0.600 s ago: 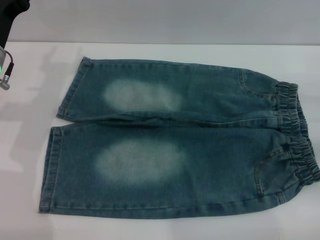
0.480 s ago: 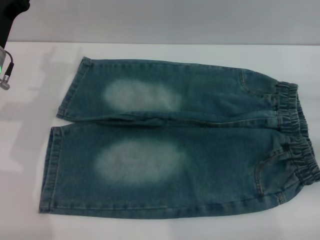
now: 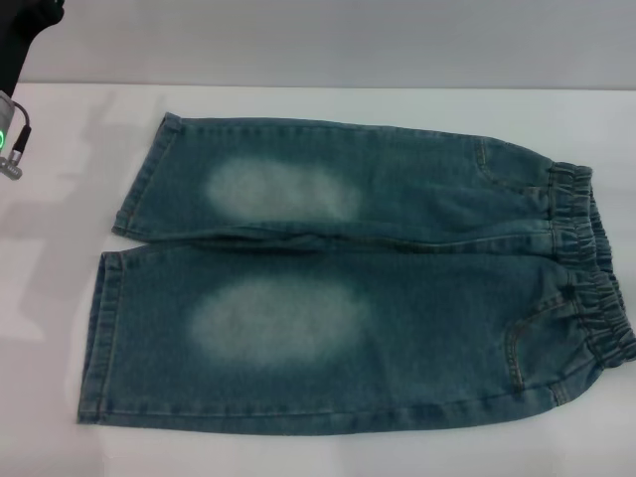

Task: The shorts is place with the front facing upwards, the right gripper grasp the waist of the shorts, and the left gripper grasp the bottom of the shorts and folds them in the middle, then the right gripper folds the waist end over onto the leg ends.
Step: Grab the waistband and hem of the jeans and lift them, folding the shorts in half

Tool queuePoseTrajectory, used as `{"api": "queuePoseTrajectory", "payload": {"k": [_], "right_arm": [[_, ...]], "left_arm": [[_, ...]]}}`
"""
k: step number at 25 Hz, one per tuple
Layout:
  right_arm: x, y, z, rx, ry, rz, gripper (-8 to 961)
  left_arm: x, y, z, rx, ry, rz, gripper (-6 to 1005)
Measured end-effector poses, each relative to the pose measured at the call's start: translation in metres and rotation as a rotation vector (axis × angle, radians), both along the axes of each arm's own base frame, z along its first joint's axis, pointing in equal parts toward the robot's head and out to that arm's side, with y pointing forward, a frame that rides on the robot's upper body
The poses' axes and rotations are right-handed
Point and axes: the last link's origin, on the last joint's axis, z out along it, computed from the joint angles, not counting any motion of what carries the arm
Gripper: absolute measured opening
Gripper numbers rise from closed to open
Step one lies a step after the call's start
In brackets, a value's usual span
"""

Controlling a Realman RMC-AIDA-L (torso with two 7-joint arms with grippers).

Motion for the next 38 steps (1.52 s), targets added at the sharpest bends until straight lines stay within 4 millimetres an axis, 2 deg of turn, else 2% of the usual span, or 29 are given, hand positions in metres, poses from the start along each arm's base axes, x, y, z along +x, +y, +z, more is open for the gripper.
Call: {"api": "queuePoseTrajectory", "payload": {"k": [9,10,14,15,20,25,29,31,38], "right_arm": [[-0.002,0.002,0.000,0.000,0.001,0.005,491],[-0.001,0.001,0.000,0.000,0.001,0.004,491],[0.001,-0.001,0.000,0.001,0.004,-0.004,491],[0.003,-0.002,0.000,0.004,0.007,-0.010,491],[0.007,-0.003,0.001,0.011,0.021,-0.030,492],[0.008,-0.004,0.005,0.018,0.014,-0.033,492],[0.010,-0.004,0.012,0.023,0.005,-0.037,492],[0.012,-0.003,0.014,0.024,0.001,-0.039,492],[0.014,-0.003,0.023,0.033,-0.015,-0.042,492]], "left_arm": [[0.013,0.015,0.009,-0.115,-0.040,-0.046,785],[0.018,0.023,0.016,-0.186,-0.051,-0.056,785],[0.024,0.032,0.026,-0.281,-0.050,-0.073,785],[0.028,0.039,0.036,-0.389,-0.075,-0.081,785],[0.040,0.045,0.055,-0.607,-0.096,-0.093,785],[0.056,0.034,0.075,-0.841,-0.112,-0.121,785],[0.065,0.017,0.090,-1.046,-0.108,-0.096,785],[0.063,0.007,0.091,-1.146,-0.124,-0.056,785],[0.050,-0.009,0.083,-1.300,-0.155,0.042,785]]}}
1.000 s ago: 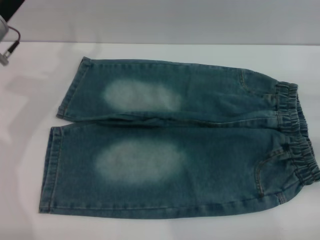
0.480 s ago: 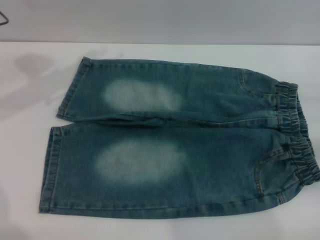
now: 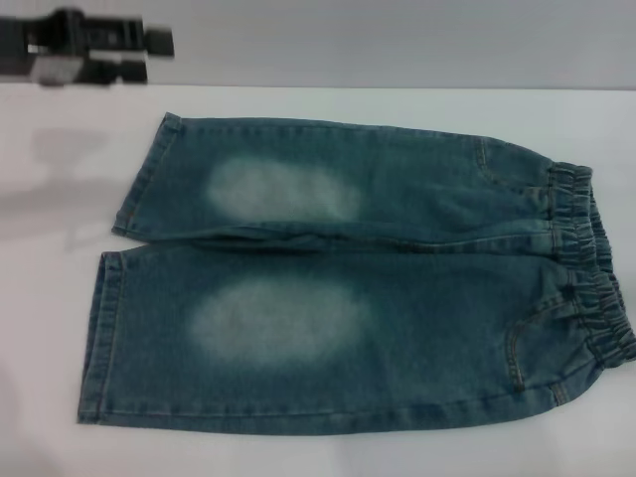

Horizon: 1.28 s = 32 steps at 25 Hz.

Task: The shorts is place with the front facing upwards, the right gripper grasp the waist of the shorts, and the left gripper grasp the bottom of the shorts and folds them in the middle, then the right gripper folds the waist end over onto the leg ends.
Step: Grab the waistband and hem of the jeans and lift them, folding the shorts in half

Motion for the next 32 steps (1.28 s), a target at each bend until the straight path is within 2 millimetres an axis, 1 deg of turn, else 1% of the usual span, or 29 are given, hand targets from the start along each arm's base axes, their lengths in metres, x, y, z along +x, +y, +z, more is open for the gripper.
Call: {"api": "queuePoseTrajectory", "payload": {"k": [9,12,20,29,32], "right_arm": [[0.002,0.000,0.005,0.002,-0.008,-0.002,492],[0.001,0.001,0.005,0.000,-0.009,0.000,492],[0.000,0.002,0.003,-0.007,-0.009,0.003,492],[0.000,0.004,0.002,-0.013,-0.005,-0.001,492],[-0.002,0.006,0.002,-0.013,-0.004,0.003,492]], "left_arm": [[-0.011,-0.025,-0.016,-0.233,0.105,0.027,785],[-0.018,-0.033,-0.022,-0.286,0.139,0.049,785],[-0.042,-0.051,-0.033,-0.386,0.176,0.135,784],[-0.063,-0.070,-0.034,-0.429,0.187,0.205,784],[-0.066,-0.072,-0.034,-0.436,0.189,0.216,784]]}}
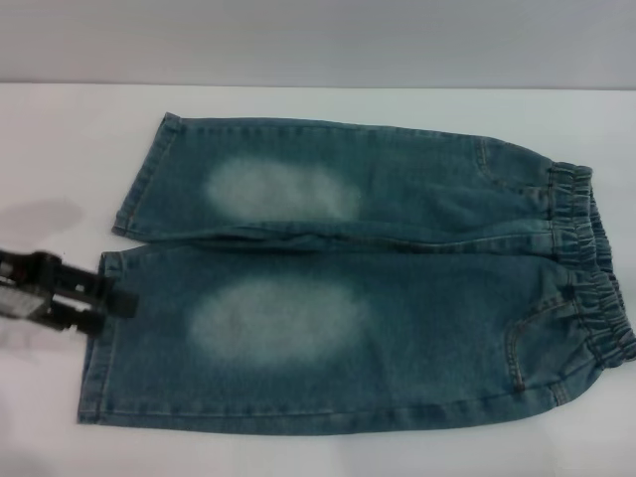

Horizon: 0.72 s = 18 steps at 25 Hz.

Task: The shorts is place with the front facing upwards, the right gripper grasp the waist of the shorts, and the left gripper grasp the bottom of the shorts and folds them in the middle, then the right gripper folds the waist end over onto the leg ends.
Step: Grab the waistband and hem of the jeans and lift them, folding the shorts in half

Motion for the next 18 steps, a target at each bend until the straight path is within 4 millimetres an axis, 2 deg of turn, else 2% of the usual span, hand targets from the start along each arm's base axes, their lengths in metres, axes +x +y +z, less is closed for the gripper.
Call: {"api": "queuePoseTrajectory", "payload": {"k": [3,4,6,8,18], "right_arm": [[-0.001,0.002,0.000,0.000,-0.001,0.003,492],[-0.002,0.002,0.000,-0.001,-0.002,0.004,492],[-0.003,0.003,0.000,-0.002,-0.004,0.006,492],[-0.003,0.003,-0.001,-0.004,-0.003,0.007,492],[-0.003,0.006,-0.003,-0.018,0.005,-0.003,493]], "left_arm": [[-0.004,-0.003,0.000,-0.008,0.006,0.012,784],[-0.014,-0.012,-0.002,-0.023,0.019,0.045,784],[-0.014,-0.012,-0.002,-0.023,0.019,0.045,784],[-0.026,-0.022,-0.004,-0.047,0.048,0.091,784],[-0.039,-0.029,-0.008,-0.043,0.084,0.130,784]]}}
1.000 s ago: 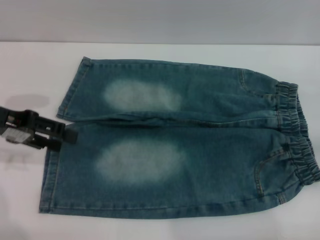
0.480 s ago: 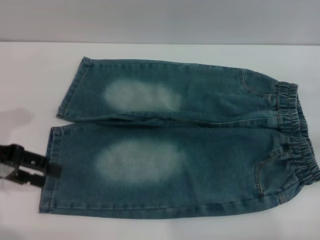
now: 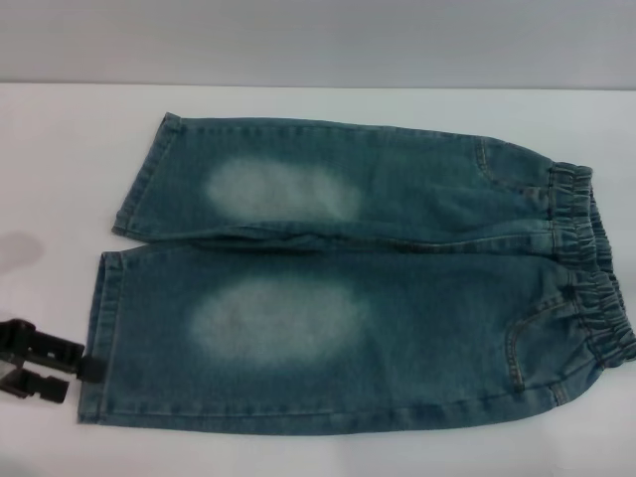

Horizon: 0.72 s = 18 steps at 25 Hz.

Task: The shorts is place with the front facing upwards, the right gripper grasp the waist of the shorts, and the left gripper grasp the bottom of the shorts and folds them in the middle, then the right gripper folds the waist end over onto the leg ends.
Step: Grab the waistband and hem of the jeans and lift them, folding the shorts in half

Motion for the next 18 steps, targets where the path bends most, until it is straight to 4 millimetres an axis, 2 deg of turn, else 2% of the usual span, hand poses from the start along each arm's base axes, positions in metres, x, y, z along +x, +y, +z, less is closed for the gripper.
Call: {"api": "queuePoseTrajectory", "payload": {"k": [3,18], "right_arm": [[0.000,0.000,0.000,-0.001,0.002,0.001,493],[0.000,0.001,0.003,-0.002,-0.002,0.004,493]], "left_arm": [[-0.007,-0.004,-0.004,-0.010,0.026,0.020,784],[-0.014,-0.010,-0.017,0.000,0.029,0.037,784]]}}
